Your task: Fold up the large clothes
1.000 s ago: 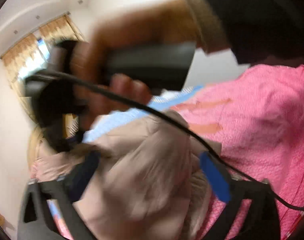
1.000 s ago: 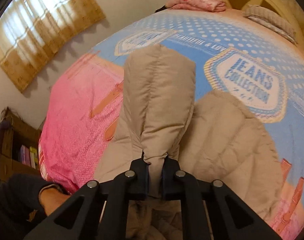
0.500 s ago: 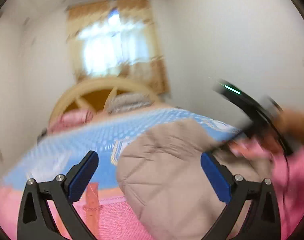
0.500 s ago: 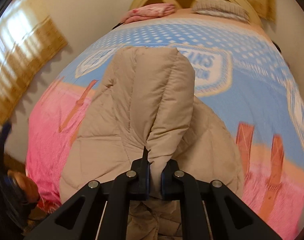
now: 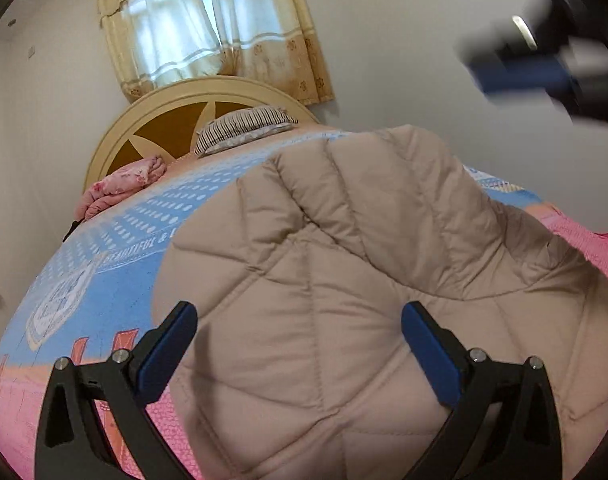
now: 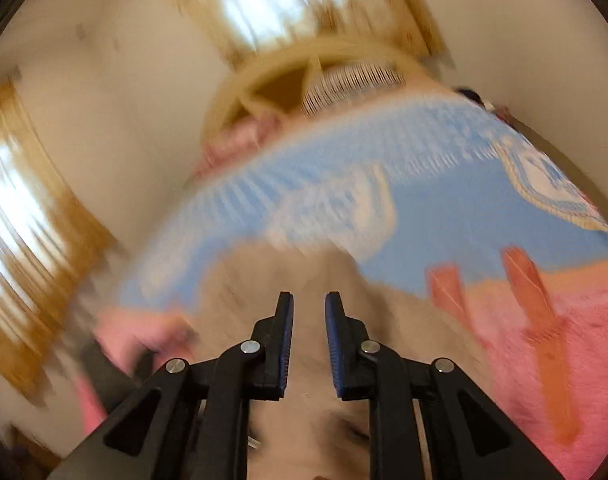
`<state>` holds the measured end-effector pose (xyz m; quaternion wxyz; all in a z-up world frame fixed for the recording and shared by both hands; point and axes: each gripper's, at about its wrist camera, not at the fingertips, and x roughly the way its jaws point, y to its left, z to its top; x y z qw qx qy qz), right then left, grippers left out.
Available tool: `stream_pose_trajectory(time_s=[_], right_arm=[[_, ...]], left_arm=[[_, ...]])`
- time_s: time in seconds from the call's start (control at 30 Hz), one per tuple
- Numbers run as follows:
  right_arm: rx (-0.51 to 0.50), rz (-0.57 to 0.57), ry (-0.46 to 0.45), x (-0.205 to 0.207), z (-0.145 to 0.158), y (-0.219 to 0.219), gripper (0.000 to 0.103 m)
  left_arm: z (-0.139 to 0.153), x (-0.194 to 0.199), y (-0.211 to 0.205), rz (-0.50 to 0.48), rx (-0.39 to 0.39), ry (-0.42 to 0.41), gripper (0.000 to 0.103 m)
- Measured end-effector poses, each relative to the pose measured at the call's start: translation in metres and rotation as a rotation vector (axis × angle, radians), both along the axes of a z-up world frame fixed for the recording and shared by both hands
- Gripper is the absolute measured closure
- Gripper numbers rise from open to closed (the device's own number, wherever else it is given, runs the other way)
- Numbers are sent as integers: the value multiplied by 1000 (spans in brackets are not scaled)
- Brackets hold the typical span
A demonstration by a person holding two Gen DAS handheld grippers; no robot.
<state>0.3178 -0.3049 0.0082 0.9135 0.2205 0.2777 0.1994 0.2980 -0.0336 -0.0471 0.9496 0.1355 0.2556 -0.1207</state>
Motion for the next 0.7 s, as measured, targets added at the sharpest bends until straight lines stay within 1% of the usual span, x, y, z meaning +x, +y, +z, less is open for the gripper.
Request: stream_pose_trajectory(time_s=[0.03, 0.1, 0.13, 0.17, 0.2, 0.27, 0.33, 0.37, 0.4, 0.43, 0.5, 0.6, 0.7], right_arm=[[6, 46, -35, 6, 2, 13, 87], [-60, 56, -15, 25, -11, 32, 87], [-79, 53, -6, 31, -21, 34, 87], [-91, 36, 18, 39, -39, 32, 87], [-96, 23, 34, 43, -50, 27, 87], [-90, 12, 63, 47, -77, 14, 87], [-115, 13, 66, 45, -93, 11, 87], [-140, 10, 59, 44, -98, 10, 87], [-143, 11, 54, 47, -99, 7, 87], [-143, 10, 55, 49, -103, 4, 87], [-131, -1, 67, 54, -110, -5, 87], [-118, 7, 86, 61, -125, -7, 87], [-109, 16, 103, 67, -136, -4, 87]], left_arm=[[1, -4, 0, 0, 1, -4, 0], [9, -6, 6, 16, -8, -31, 0], [12, -10, 12, 28, -30, -53, 0], [22, -12, 20, 44, -64, -70, 0], [32, -10, 27, 57, -91, -79, 0], [32, 7, 26, 73, -93, -70, 0], [19, 32, 14, 97, -54, -12, 0], [8, 35, 8, 98, -47, 20, 0], [-5, 47, 3, 120, -31, 57, 0], [-13, 51, 1, 133, -27, 71, 0], [-27, 57, 2, 153, -51, 90, 0], [-42, 65, 8, 168, -97, 121, 0], [-47, 67, 12, 173, -115, 132, 0]])
